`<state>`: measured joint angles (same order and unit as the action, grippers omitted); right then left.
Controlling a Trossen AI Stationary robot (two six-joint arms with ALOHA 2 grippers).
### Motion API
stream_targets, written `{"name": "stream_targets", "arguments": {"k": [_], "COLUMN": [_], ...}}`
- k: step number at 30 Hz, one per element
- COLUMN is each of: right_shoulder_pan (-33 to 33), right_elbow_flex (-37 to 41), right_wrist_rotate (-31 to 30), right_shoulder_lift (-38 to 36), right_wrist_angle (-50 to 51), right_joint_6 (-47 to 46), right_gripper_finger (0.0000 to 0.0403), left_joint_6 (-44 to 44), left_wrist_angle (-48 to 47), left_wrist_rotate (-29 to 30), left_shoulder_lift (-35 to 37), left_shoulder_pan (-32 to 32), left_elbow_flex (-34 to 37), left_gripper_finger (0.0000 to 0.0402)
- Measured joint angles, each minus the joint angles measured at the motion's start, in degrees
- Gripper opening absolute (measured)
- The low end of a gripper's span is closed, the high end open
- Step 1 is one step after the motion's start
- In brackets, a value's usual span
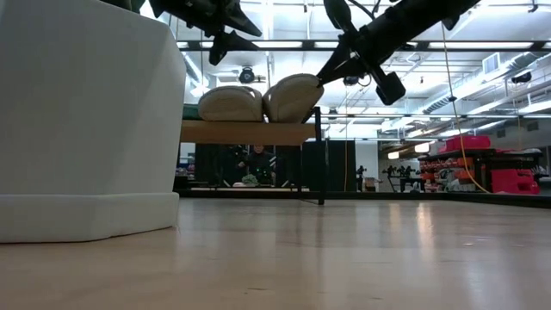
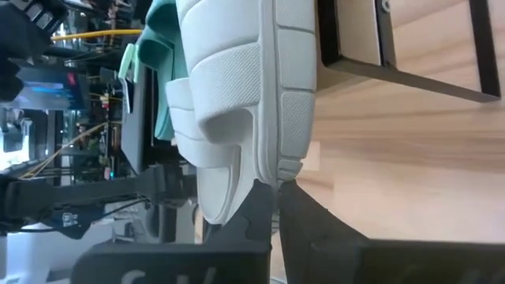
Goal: Pick and place slides into the shelf
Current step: Put the gray slipper on the shelf
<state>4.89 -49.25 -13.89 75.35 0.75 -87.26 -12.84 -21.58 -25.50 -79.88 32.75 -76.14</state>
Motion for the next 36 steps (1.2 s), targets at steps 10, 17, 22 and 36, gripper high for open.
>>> {"name": "stream_targets", "arguments": {"k": [10, 17, 22, 36], "right_shoulder_pan": [-0.02, 1.30, 2.18, 2.97], "right_elbow_flex": [-0.09, -0.07, -0.07, -0.07], "right_wrist_rotate": [0.73, 3.66, 4.84, 3.95], "right_shoulder_lift": [4.50, 6.43, 6.40, 6.40], "right_wrist_angle": [-2.22, -10.04, -9.85, -7.86], "right_joint_6": [-3.07, -0.52, 0.48, -0.05], "right_gripper_finger": [0.0007, 0.0007, 0.0007, 0.0040], "left_joint_6": [-0.44, -1.27, -1.53, -1.55], "left_wrist_angle": [0.55, 0.63, 0.68, 0.73], "left_wrist_rotate": [0.00, 0.00, 0.00, 0.00], "left_shoulder_lift": [0.02, 0.02, 0.02, 0.02], "left_shoulder_pan": [0.00, -0.02, -0.02, -0.02], "left_elbow_flex": [0.00, 0.00, 0.00, 0.00], "left_gripper_finger": [0.0162, 0.0162, 0.0162, 0.0162]}}
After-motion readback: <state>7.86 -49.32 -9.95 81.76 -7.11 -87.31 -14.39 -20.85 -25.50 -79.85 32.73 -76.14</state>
